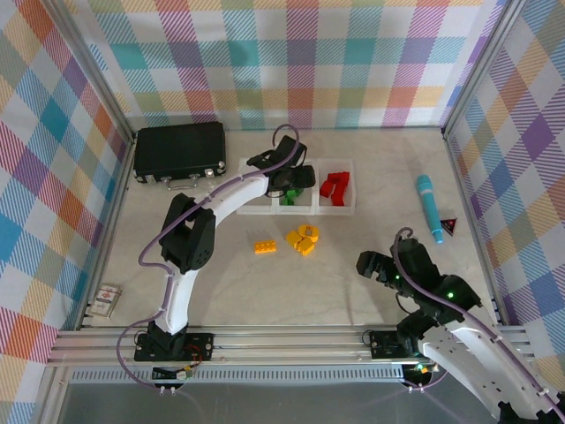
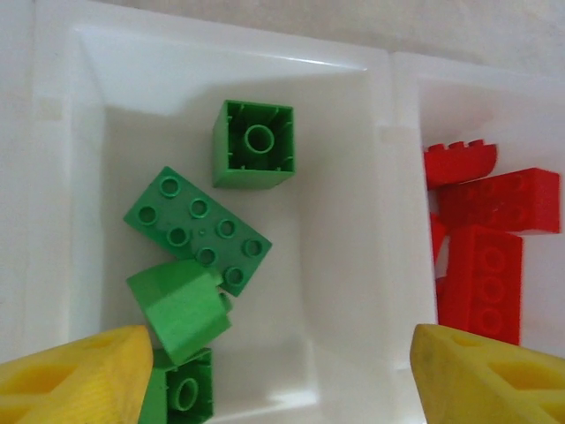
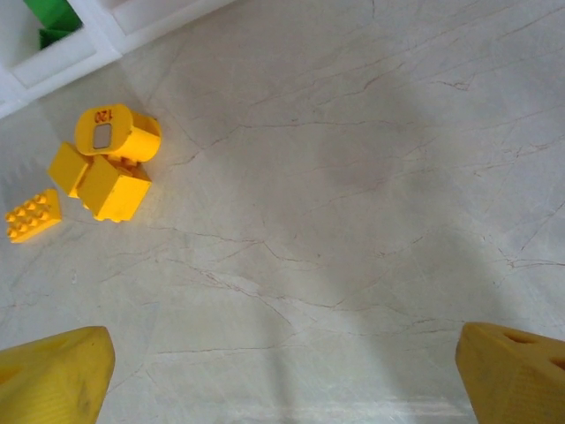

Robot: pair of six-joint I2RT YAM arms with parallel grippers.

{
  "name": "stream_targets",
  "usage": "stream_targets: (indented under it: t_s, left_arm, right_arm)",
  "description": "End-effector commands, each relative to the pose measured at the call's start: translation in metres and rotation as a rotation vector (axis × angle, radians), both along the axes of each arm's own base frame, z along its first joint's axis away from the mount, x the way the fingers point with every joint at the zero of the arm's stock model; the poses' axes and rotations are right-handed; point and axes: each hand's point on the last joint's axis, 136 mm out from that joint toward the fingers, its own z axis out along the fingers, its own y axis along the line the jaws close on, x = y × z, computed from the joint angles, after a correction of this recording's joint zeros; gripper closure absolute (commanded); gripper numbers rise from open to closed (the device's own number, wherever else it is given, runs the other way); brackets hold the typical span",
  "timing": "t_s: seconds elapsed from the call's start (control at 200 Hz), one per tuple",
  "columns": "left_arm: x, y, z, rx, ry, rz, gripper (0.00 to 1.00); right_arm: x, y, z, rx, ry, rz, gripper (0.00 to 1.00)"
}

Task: Sort the legos into containers by color
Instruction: Place the lego in the container, then pick up the lego from the center of the table.

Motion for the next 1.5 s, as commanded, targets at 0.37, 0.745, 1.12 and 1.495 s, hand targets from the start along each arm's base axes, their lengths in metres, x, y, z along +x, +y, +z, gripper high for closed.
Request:
stream_targets:
  t_s: [0.37,0.745,1.12,1.495]
  left_arm:
    - [-0.076,0.058,0.153,-0.088,-0.322,-0.081,0.0]
    - [-0.143,0.102,0.078,0.095,-0.311,-0.28,0.0]
    - [-0.2,0.04,0.051,0.119,-0.53,-1.021,0.0]
    - [-0.214,0.088,-0.021,0.56,-0.291,-1.525,0.02]
  right_arm:
    - [0.017,0.015,0.022,0.039,-0.027,0.014,0.01]
    - [0.021,0.016,0.011,-0.003,-0.028,0.044,0.01]
    - [0.036,0.011,0.024,-0.065,-0.112,0.04,0.01]
    - [0.02,-0.006,0.016,-0.09,-0.184,0.06,0.01]
